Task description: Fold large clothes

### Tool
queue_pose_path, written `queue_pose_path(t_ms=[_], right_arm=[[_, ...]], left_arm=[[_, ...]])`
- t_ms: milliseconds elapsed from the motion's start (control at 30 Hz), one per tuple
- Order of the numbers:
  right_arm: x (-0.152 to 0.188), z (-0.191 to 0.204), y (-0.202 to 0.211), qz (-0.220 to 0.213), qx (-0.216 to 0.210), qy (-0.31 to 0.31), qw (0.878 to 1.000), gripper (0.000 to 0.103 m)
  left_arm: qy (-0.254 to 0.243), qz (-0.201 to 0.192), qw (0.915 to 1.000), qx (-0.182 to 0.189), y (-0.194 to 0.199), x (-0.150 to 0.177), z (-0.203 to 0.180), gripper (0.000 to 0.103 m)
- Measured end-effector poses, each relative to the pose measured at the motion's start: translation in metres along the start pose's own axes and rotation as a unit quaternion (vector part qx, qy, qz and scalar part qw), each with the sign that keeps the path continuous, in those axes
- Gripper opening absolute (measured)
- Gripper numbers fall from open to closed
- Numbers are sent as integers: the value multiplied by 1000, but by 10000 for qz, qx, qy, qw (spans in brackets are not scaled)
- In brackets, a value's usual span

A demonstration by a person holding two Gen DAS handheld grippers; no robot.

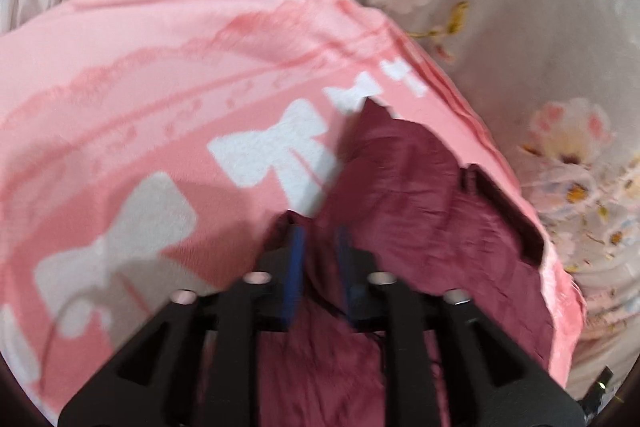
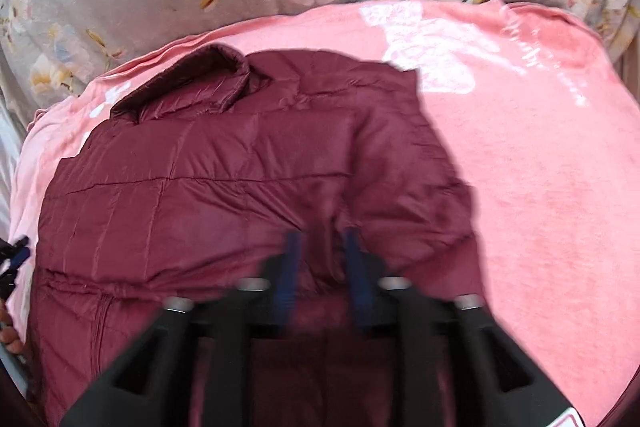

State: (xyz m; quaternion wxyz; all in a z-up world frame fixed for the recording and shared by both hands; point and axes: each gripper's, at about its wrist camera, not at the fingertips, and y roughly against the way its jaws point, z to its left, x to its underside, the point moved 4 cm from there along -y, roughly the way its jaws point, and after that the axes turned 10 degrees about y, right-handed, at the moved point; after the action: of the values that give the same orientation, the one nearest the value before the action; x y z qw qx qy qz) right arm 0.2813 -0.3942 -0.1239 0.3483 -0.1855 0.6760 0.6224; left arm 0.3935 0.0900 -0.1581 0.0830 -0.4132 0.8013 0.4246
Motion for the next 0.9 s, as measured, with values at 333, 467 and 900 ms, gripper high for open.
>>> queue_pose_path(t_ms=[333, 467, 900], right_arm=[[-58, 78, 13, -430, -865, 361, 9947, 24], [-57, 109, -20, -12, -1018, 532, 9934, 19], [8, 146, -23, 520, -1030, 1103, 9872, 10]], left_arm=[[-818, 361, 9948, 493, -5, 10, -125, 28], [-1118, 843, 9901, 42, -56, 38, -140, 27], [-1598, 1083, 9809, -223, -59, 68, -96, 1]])
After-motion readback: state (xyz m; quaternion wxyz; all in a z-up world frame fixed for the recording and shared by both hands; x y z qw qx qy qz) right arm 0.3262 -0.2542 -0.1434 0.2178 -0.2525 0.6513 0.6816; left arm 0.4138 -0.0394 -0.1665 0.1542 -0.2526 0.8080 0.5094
